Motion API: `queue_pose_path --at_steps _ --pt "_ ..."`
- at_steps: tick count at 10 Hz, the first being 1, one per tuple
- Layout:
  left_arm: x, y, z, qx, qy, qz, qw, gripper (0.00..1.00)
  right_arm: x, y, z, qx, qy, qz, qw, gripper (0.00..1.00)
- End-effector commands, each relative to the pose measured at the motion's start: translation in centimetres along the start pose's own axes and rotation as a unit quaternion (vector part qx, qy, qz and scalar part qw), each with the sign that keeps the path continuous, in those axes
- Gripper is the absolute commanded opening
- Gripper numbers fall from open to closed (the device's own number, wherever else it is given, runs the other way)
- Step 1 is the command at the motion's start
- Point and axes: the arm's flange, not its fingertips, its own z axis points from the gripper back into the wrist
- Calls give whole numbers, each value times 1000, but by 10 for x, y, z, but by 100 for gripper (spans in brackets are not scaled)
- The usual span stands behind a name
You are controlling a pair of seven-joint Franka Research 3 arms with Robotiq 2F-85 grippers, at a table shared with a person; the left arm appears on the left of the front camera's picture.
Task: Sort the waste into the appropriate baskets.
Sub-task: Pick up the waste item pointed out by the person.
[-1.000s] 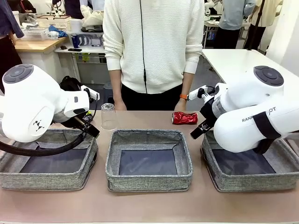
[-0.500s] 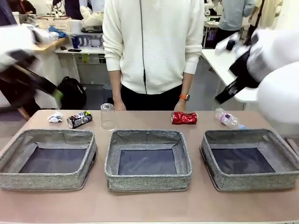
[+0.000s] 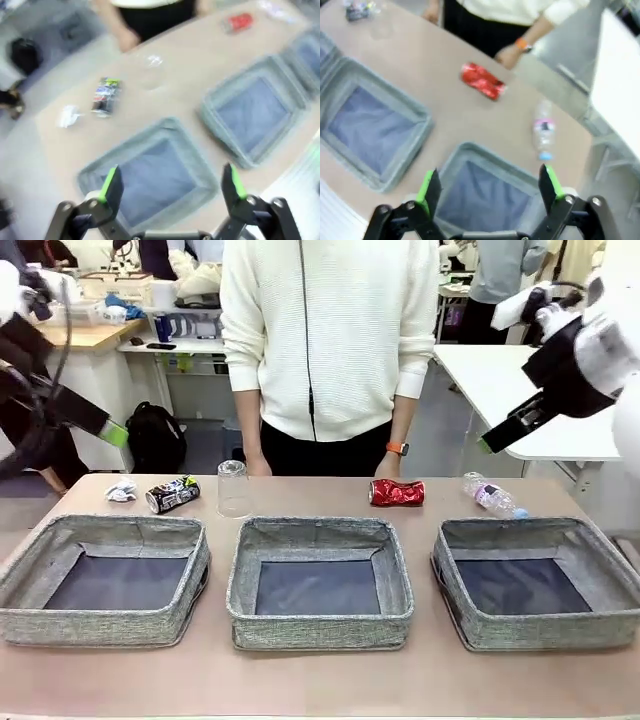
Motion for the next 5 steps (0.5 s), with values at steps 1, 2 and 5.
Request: queue_pose_path --at_steps 1,2,5 --pt "-10 35 16 -345 77 27 935 100 -13 -11 14 211 -4 -176 961 100" --pt "-30 60 27 -472 64 19 879 100 -27 -22 23 347 0 -245 905 100" --pt "-92 114 43 -571 -89 94 811 100 -94 -59 29 447 -66 -283 846 100"
